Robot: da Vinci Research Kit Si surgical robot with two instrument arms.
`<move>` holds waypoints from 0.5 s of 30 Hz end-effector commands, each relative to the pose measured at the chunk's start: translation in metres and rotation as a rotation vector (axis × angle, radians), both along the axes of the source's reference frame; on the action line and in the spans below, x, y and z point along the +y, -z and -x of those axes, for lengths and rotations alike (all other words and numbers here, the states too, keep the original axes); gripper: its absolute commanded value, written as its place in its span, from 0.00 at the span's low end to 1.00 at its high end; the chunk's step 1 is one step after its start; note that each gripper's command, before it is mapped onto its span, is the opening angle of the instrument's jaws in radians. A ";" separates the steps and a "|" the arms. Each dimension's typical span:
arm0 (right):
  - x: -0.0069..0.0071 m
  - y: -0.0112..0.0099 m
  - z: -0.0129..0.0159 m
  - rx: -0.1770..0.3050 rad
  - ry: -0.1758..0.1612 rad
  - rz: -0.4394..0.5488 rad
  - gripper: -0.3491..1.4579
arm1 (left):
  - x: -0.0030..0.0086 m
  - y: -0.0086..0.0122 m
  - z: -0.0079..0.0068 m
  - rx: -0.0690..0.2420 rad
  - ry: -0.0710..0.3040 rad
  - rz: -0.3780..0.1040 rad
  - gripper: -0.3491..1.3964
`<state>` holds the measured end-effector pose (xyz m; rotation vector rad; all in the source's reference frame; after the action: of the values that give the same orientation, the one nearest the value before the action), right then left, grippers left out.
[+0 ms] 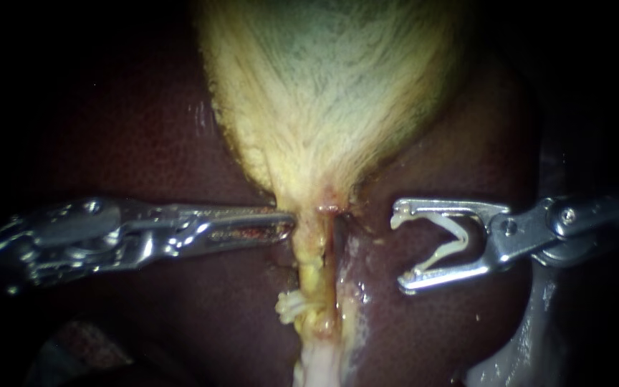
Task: Clipping third clip left tube
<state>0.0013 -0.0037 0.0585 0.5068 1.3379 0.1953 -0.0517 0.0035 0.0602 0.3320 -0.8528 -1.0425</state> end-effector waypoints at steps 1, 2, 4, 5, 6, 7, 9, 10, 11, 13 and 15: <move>0.0000 0.0000 -0.0001 0.000 -0.001 0.000 0.52 | 0.0000 0.0000 0.0000 0.000 -0.001 0.000 0.00; 0.0000 0.0000 -0.0001 -0.001 -0.001 0.000 0.52 | 0.0000 0.0000 -0.0001 0.000 -0.001 0.000 0.00; -0.0002 -0.0001 -0.0004 -0.001 -0.002 0.002 0.52 | 0.0000 0.0001 -0.0003 -0.001 -0.002 -0.001 0.00; -0.0004 -0.0002 -0.0006 -0.002 -0.003 0.003 0.52 | 0.0000 0.0002 -0.0004 -0.002 -0.003 -0.001 0.00; -0.0005 -0.0003 -0.0009 -0.002 -0.004 0.004 0.52 | 0.0000 0.0003 -0.0007 -0.003 -0.004 -0.002 0.00; -0.0008 -0.0006 -0.0013 0.000 -0.001 0.005 0.52 | 0.0001 0.0005 -0.0011 -0.004 -0.006 -0.003 0.00; -0.0014 -0.0010 -0.0022 0.004 0.007 0.007 0.52 | 0.0003 0.0007 -0.0018 -0.007 -0.009 -0.005 0.00; -0.0019 -0.0014 -0.0029 0.007 0.012 0.009 0.52 | 0.0004 0.0009 -0.0021 -0.005 -0.007 -0.004 0.00; -0.0023 -0.0017 -0.0034 0.006 0.014 0.000 0.52 | 0.0005 0.0010 -0.0026 -0.003 -0.005 -0.003 0.00; -0.0033 -0.0026 -0.0047 0.001 0.017 -0.022 0.52 | 0.0005 0.0012 -0.0034 0.001 -0.002 -0.001 0.00; -0.0041 -0.0034 -0.0058 -0.007 0.014 -0.044 0.52 | 0.0005 0.0015 -0.0042 0.004 0.000 0.001 0.00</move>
<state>0.0079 -0.0083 0.0624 0.5636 1.3232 0.2234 -0.0472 0.0040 0.0586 0.3301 -0.8489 -1.0422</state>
